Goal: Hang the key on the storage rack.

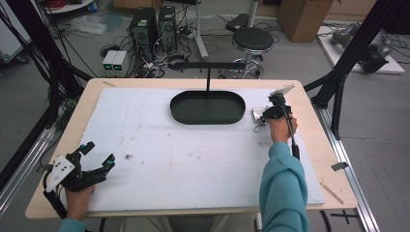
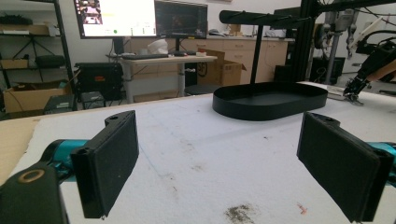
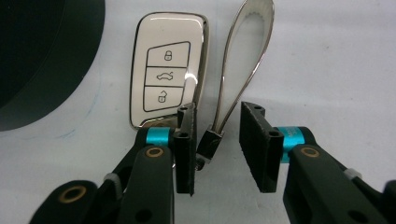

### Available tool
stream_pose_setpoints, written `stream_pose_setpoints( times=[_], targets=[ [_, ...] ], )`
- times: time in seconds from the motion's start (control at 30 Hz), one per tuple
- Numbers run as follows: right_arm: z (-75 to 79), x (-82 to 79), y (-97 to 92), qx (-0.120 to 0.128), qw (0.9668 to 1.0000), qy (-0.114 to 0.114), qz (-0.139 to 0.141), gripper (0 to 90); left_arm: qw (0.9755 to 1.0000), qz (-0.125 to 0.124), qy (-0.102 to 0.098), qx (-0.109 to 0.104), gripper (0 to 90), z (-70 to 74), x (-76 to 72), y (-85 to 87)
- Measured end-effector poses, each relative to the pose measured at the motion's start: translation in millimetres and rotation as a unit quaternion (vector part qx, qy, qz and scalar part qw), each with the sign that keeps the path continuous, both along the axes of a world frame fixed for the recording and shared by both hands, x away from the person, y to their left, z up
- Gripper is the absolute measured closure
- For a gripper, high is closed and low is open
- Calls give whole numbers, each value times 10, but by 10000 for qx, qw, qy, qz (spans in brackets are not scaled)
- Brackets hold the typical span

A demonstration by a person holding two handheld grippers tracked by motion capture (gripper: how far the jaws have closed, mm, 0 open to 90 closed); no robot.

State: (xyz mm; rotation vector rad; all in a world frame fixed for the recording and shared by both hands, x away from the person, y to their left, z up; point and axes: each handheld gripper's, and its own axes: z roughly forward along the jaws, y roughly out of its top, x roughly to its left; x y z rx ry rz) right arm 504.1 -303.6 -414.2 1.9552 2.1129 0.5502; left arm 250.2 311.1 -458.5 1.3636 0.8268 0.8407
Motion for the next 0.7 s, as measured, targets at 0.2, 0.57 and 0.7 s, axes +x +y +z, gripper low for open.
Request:
stream_pose_setpoints(
  times=[0.2, 0.57, 0.7],
  targets=[
    [-5, 7, 5, 66, 10000, 39, -56, 712, 10000, 11, -12, 12, 132, 0, -1, 0],
    [-19, 17, 40, 7, 9997, 194, -127, 817, 10000, 10, -15, 13, 132, 0, -1, 1],
    [-20, 18, 42, -21, 9998, 173, -121, 822, 10000, 10, -15, 13, 132, 0, -1, 1]
  ],
)
